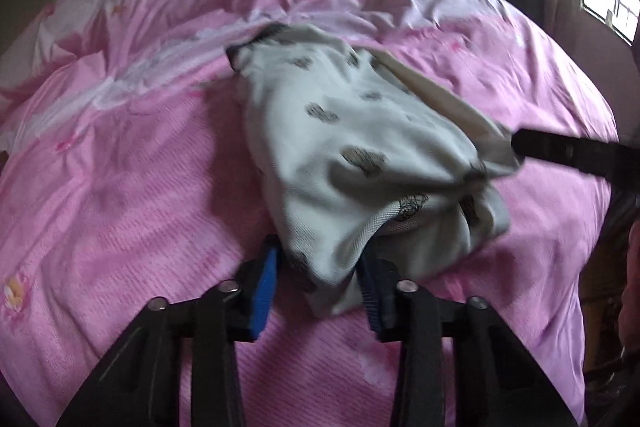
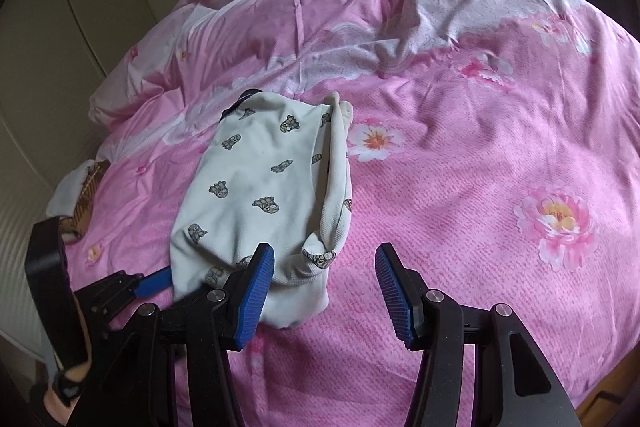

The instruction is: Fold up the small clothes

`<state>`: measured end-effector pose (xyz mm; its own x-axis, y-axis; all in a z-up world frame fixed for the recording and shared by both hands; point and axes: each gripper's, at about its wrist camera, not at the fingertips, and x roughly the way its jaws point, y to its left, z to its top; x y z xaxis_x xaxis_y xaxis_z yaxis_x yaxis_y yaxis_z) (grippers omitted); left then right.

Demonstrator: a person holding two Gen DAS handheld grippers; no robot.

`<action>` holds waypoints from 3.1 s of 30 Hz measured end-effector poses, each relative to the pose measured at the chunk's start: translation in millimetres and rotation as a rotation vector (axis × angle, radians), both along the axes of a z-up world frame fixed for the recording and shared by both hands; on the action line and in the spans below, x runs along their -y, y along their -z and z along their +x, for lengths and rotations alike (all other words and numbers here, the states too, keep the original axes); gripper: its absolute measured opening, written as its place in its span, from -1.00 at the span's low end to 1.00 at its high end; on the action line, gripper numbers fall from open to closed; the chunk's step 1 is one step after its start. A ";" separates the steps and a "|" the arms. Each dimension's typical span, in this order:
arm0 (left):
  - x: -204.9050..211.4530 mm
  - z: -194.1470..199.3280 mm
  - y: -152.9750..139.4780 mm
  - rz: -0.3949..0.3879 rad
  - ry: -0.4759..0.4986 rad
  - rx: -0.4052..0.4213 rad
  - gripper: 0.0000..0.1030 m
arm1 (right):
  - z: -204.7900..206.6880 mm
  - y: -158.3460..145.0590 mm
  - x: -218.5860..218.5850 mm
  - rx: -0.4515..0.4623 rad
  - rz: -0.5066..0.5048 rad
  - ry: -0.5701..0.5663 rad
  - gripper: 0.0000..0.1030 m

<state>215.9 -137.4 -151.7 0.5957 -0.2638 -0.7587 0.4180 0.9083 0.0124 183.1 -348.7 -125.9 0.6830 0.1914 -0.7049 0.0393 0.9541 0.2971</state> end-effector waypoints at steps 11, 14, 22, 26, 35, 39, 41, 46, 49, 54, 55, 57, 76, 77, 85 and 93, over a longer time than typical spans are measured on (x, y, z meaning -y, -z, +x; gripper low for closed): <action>-37.4 -13.6 -7.9 -0.081 -0.131 0.053 -0.77 | 18.8 16.0 -6.2 -0.055 0.145 -0.075 -0.76; -51.2 -18.2 -12.6 -0.119 -0.178 0.076 -0.79 | 12.0 11.6 -10.7 -0.034 0.208 -0.092 -0.80; -59.4 -18.3 -0.2 -0.136 -0.208 0.041 -0.79 | -2.0 35.6 -6.1 -0.081 0.350 -0.043 -0.81; -64.3 -21.9 13.4 -0.143 -0.212 -0.003 -0.78 | -0.4 57.2 -7.0 -0.170 0.367 -0.030 -0.81; -64.3 -27.4 -30.5 -0.194 -0.173 0.046 -0.72 | -7.9 16.5 -4.1 -0.048 0.170 -0.006 -0.56; -58.8 -10.9 -53.0 -0.189 -0.161 0.072 -0.48 | 2.6 -0.7 1.8 0.007 0.121 -0.018 -0.23; -53.9 2.6 -62.5 -0.182 -0.153 0.078 -0.42 | 14.4 -10.5 3.4 0.038 0.115 -0.046 -0.23; -38.6 60.4 -59.3 -0.197 -0.121 0.005 -0.25 | 62.7 -12.7 -5.9 0.023 0.103 -0.115 -0.24; -33.6 88.1 -49.8 -0.236 -0.122 -0.041 -0.25 | 92.3 -1.5 -3.7 -0.024 0.153 -0.119 -0.25; -20.5 118.3 -40.1 -0.242 -0.099 -0.068 -0.25 | 122.5 16.0 -0.1 -0.094 0.180 -0.110 -0.27; -17.6 123.9 -37.6 -0.234 -0.092 -0.071 -0.25 | 124.9 18.5 1.3 -0.101 0.186 -0.109 -0.27; -15.0 132.6 -33.4 -0.225 -0.089 -0.081 -0.25 | 133.8 27.0 7.5 -0.121 0.215 -0.103 -0.27; 4.1 214.5 -25.2 -0.189 -0.074 -0.126 -0.23 | 143.8 12.9 26.3 -0.023 0.229 -0.078 -0.88; 5.0 217.5 -23.8 -0.181 -0.073 -0.128 -0.23 | 144.9 18.5 27.2 -0.038 0.230 -0.072 -0.88; 8.9 231.8 -18.9 -0.148 -0.061 -0.134 -0.24 | 145.8 40.0 28.8 -0.079 0.259 -0.072 -0.86; -11.2 160.5 -53.8 -0.160 -0.036 -0.058 -0.23 | 94.5 17.0 22.7 -0.060 0.296 -0.147 -0.80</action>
<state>376.4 -126.2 -97.9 0.5633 -0.3633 -0.7421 0.3814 0.9111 -0.1565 277.6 -371.4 -142.9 0.5914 0.4878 -0.6421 -0.0668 0.8232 0.5639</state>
